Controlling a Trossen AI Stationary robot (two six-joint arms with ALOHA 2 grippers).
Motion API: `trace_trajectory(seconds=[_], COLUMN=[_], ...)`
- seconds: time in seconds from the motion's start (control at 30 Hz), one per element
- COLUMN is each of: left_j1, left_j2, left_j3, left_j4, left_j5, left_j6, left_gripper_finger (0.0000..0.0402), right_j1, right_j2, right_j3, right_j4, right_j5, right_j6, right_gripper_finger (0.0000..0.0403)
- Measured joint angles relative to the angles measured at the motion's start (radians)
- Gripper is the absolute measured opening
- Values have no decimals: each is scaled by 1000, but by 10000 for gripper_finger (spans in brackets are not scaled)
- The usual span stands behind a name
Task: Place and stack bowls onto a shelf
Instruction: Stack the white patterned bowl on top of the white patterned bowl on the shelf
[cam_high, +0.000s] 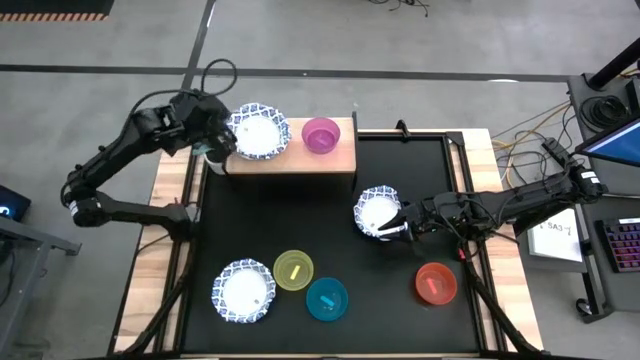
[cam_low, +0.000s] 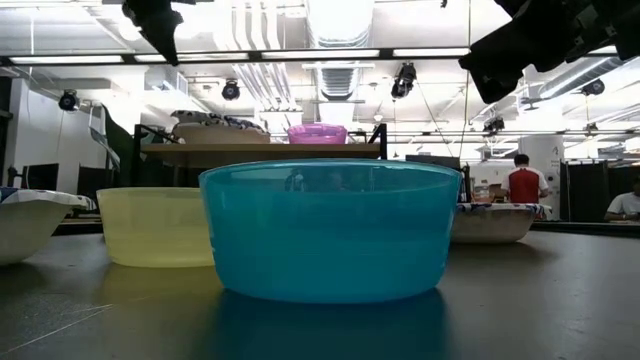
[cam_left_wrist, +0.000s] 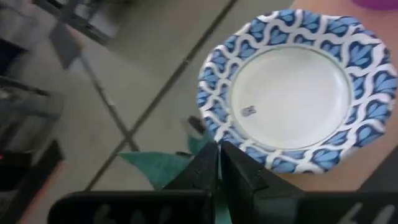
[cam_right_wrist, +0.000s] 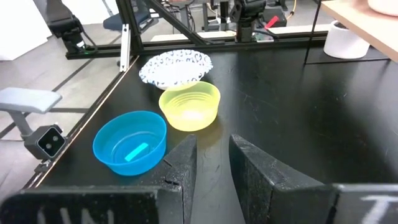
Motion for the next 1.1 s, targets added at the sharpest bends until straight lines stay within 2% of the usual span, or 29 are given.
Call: trace_trajectory(seconds=[0.13,0.2,0.5,0.83,1.1], left_j1=[100,151,300,308,307], left_j2=[50,86,218,277,271], left_j3=[0,0,0,0,0], left_j4=[30,29,31,30,30], left_j5=[166,199,206,241,243], left_j6=[19,32,43,34,33], left_gripper_finger=[0,0,0,0,0], right_j1=[0,0,0,0,0], right_j2=[0,0,0,0,0], right_j3=[0,0,0,0,-2], right_j4=[1,1,1,1,1], right_j5=[0,0,0,0,0], right_j6=[-8,-9,-11,-8,-8], right_gripper_finger=[84,84,84,84,84])
